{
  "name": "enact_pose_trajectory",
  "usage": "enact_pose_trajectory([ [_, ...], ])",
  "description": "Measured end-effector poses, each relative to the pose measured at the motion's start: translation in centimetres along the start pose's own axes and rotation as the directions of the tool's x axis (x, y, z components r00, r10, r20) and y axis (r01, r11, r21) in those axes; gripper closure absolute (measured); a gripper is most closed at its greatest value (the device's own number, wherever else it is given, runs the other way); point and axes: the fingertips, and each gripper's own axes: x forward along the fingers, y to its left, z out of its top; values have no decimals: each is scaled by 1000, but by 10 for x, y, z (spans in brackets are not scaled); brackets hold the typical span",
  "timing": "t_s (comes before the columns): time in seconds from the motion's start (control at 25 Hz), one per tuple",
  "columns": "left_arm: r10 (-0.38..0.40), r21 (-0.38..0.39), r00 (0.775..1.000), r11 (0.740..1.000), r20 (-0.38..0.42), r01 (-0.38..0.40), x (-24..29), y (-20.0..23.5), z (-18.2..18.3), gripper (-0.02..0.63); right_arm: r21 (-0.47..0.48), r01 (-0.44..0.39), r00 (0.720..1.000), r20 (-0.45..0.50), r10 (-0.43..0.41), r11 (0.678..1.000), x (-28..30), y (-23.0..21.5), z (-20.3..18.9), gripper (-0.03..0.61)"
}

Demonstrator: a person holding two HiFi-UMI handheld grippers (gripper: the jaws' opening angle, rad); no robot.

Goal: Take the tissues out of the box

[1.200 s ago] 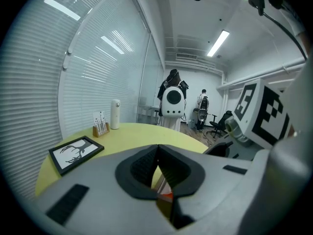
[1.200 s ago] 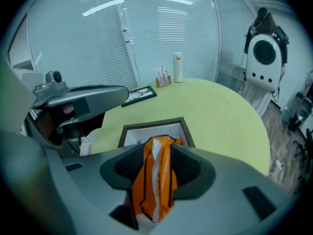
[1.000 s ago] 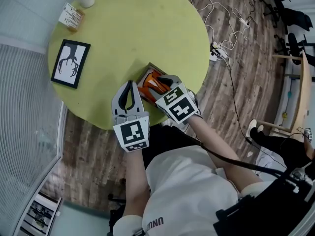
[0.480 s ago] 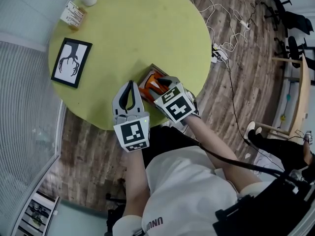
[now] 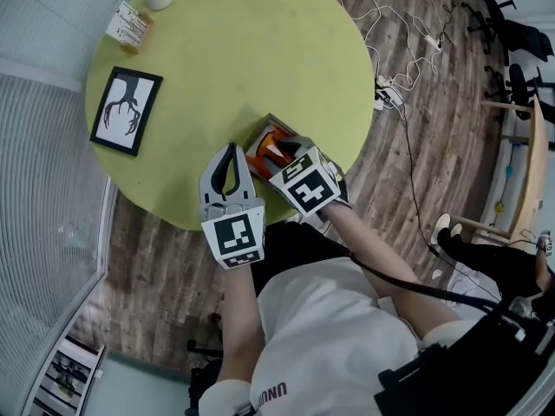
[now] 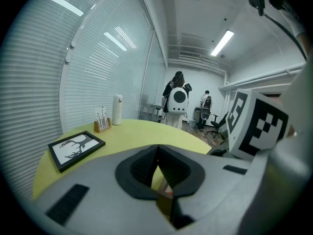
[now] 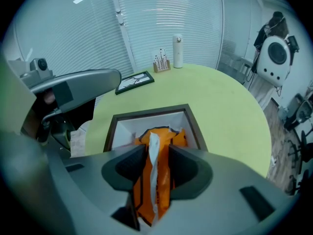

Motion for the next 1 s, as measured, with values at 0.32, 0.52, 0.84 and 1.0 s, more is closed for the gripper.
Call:
enact_pose_trajectory([
  [0.32,7,2,1000,1000,0,-7,1,3,-1,600,-7,10,1000,1,-10,1000,2,-2,0,477],
  [0.52,13,4,1000,1000,1,-13,-1,0,2,600,3,5,1000,7,-5,1000,-3,-2,-1,515],
  [0.84,28,3,1000,1000,6,-28,-6,0,2,600,9,-1,1000,25,1,1000,-5,-1,0,545],
  [1.0,32,8,999,999,9,-32,-8,1,1,600,12,-4,1000,30,3,1000,-6,-1,0,551],
])
